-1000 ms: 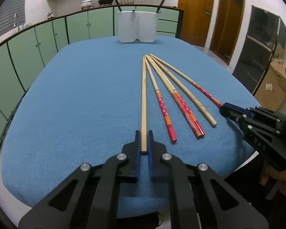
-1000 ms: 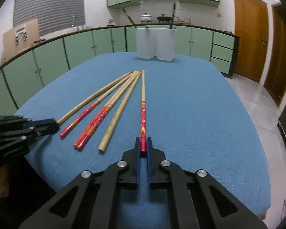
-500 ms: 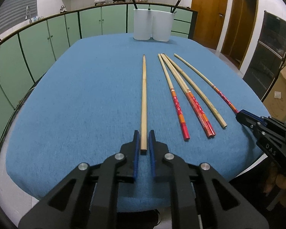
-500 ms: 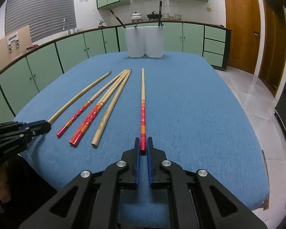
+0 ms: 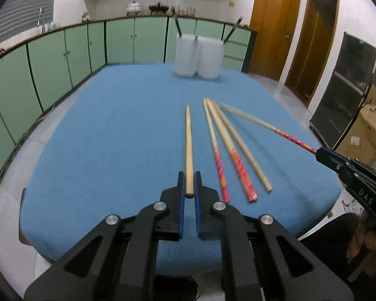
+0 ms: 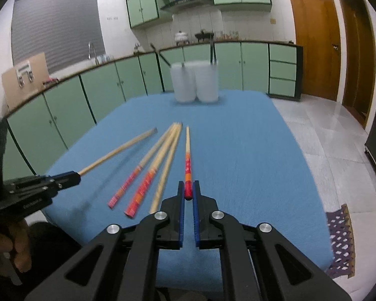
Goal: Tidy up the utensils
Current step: 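Lift both wooden chopsticks and carry them toward the white holder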
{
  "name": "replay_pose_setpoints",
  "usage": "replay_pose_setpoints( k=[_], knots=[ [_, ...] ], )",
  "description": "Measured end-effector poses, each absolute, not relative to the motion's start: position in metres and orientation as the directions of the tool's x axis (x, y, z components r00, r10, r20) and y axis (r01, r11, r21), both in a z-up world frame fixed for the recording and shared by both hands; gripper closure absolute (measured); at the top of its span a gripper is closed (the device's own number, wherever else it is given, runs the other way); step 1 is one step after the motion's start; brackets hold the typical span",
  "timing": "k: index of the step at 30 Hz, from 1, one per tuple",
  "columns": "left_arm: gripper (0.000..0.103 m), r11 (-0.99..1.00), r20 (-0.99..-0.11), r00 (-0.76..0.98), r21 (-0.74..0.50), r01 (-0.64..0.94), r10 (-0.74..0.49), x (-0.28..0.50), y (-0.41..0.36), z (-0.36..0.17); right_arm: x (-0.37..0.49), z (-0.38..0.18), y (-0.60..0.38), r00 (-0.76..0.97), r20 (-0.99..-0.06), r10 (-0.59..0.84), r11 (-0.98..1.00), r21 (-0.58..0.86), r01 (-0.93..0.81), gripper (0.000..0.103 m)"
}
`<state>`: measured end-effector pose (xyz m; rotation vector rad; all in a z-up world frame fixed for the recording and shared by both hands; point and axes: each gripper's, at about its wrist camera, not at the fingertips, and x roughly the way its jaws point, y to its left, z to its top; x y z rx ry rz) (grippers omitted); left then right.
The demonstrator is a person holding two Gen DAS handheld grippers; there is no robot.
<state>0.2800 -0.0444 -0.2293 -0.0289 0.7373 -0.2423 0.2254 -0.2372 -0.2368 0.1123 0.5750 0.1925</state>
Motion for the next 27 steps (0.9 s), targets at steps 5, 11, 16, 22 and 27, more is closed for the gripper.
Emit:
replay_pose_setpoints(
  k=[5, 11, 16, 22, 27],
  knots=[
    [0.097, 0.971, -0.607, 0.76, -0.098, 0.217, -0.231, 0.275, -0.043, -0.189, 0.222, -0.194, -0.237, 0.853, -0.473, 0.219, 0.975, 0.149, -0.167, 0.097],
    [0.097, 0.972, -0.573, 0.787, -0.086, 0.22, -0.229, 0.277, -0.038, -0.158, 0.231, -0.153, -0.235, 0.872, -0.441, 0.212, 0.977, 0.119, -0.177, 0.097],
    [0.097, 0.968, -0.564, 0.79, -0.084, 0.235, -0.241, 0.284, -0.033, -0.137, 0.25, -0.134, -0.232, 0.862, -0.46, 0.214, 0.977, 0.086, -0.196, 0.097],
    [0.097, 0.964, -0.561, 0.788, -0.085, 0.25, -0.254, 0.306, -0.029, -0.119, 0.282, -0.118, -0.228, 0.852, -0.476, 0.219, 0.974, 0.053, -0.221, 0.097],
    [0.097, 0.962, -0.56, 0.786, -0.086, 0.26, -0.263, 0.322, -0.029, -0.108, 0.303, -0.11, -0.223, 0.837, -0.501, 0.221, 0.973, 0.055, -0.224, 0.097]
  ],
)
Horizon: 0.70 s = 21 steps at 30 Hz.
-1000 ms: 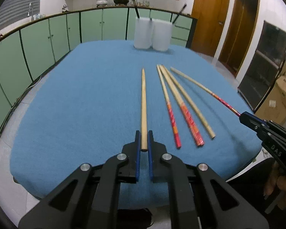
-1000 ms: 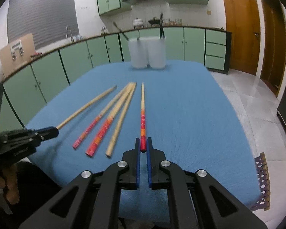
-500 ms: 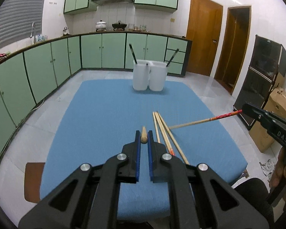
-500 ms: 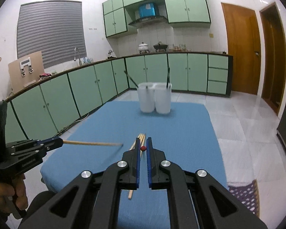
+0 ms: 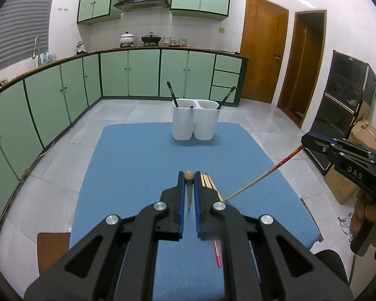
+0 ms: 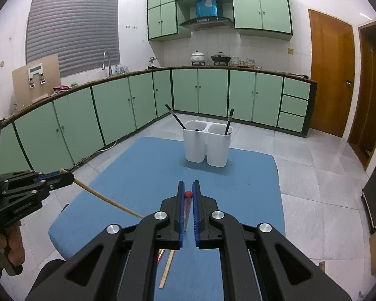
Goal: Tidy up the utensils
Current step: 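Lift both wooden chopsticks and carry them toward the white holder, then lower both chopsticks into the white holder and open both tools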
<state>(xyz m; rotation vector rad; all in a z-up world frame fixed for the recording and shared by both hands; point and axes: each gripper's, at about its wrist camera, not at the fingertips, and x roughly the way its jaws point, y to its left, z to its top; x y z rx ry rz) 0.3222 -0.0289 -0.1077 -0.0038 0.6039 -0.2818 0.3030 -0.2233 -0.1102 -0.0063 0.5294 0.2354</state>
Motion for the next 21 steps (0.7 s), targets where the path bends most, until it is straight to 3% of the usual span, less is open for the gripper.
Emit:
replay_pose_setpoints(
  k=[21],
  knots=[
    [0.097, 0.95, -0.522, 0.802, -0.062, 0.305, -0.292, 0.364, -0.041, -0.053, 0.336, -0.058, -0.225, 0.858, -0.471, 0.204, 0.974, 0.008, -0.227, 0.097]
  ],
)
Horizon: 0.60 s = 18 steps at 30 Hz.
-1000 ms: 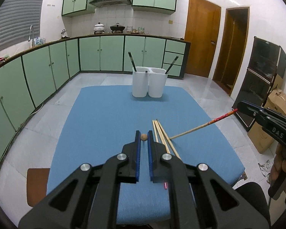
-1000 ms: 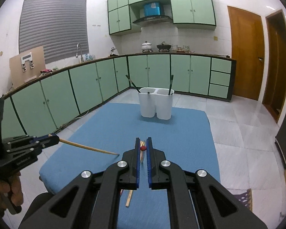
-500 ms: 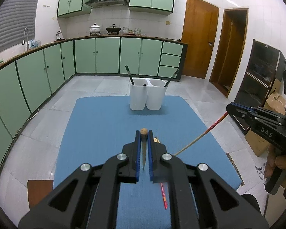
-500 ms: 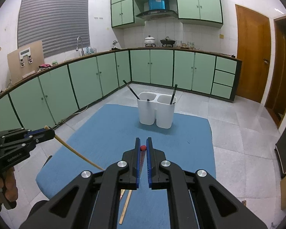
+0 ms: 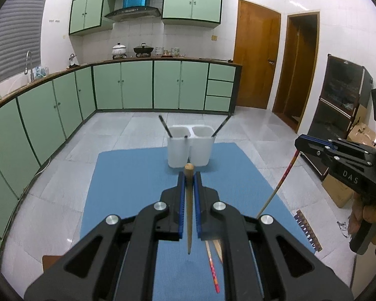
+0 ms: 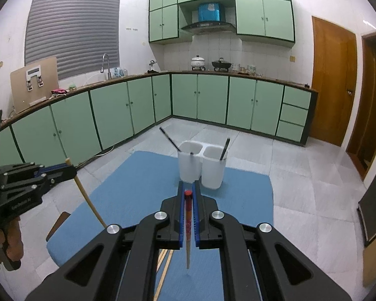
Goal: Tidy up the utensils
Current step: 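Lower both chopsticks into the white holder and open both tools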
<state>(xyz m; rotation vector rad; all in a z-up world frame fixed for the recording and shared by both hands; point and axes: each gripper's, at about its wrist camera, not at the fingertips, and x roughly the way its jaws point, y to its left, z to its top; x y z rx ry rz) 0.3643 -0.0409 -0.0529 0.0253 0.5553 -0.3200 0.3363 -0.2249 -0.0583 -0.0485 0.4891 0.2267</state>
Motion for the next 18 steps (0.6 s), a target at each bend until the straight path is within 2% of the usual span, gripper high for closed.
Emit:
replay_pose_setpoints(
  k=[11, 18],
  knots=[
    [0.097, 0.939, -0.485, 0.815, -0.043, 0.34, -0.317, 0.423, -0.057, -0.004, 0.394, -0.006, -0.227, 0.866, -0.452, 0.213, 0.972, 0.01, -0.234, 0.097],
    [0.097, 0.938, -0.417, 0.85, -0.019, 0.345, -0.321, 0.47, -0.074, 0.03, 0.453, 0.028, -0.227, 0.88, -0.421, 0.221, 0.972, 0.02, -0.234, 0.097]
  ],
)
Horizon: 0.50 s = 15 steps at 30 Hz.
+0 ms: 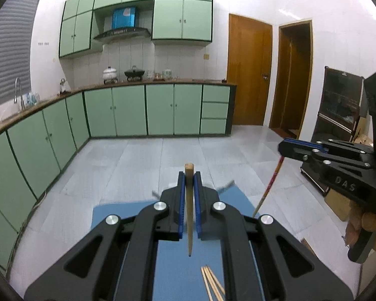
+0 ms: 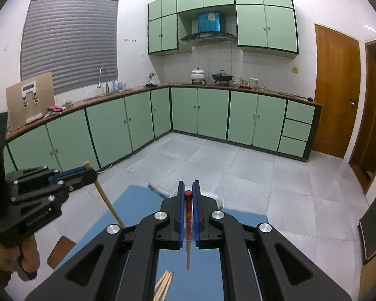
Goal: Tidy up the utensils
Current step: 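Lower both chopsticks into the white holder and open both tools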
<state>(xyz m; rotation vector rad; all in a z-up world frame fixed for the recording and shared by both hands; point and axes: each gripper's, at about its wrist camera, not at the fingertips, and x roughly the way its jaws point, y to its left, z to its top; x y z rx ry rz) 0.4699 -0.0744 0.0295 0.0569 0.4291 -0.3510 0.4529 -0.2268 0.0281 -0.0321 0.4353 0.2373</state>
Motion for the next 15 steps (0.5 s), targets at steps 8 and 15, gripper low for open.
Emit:
replay_pose_setpoints(
  k=[8, 15],
  knots=[
    [0.097, 0.95, -0.36, 0.882, -0.046, 0.308, -0.303, 0.547, -0.086, 0.05, 0.528, 0.052, -0.221, 0.909, -0.368, 0.195, 0.977, -0.009, -0.214, 0.097],
    [0.097, 0.956, -0.36, 0.888, -0.053, 0.287, -0.286, 0.618, -0.099, 0.027, 0.595, 0.022, -0.226, 0.904, -0.388, 0.178, 0.981, 0.002, -0.192, 0.097]
  ],
)
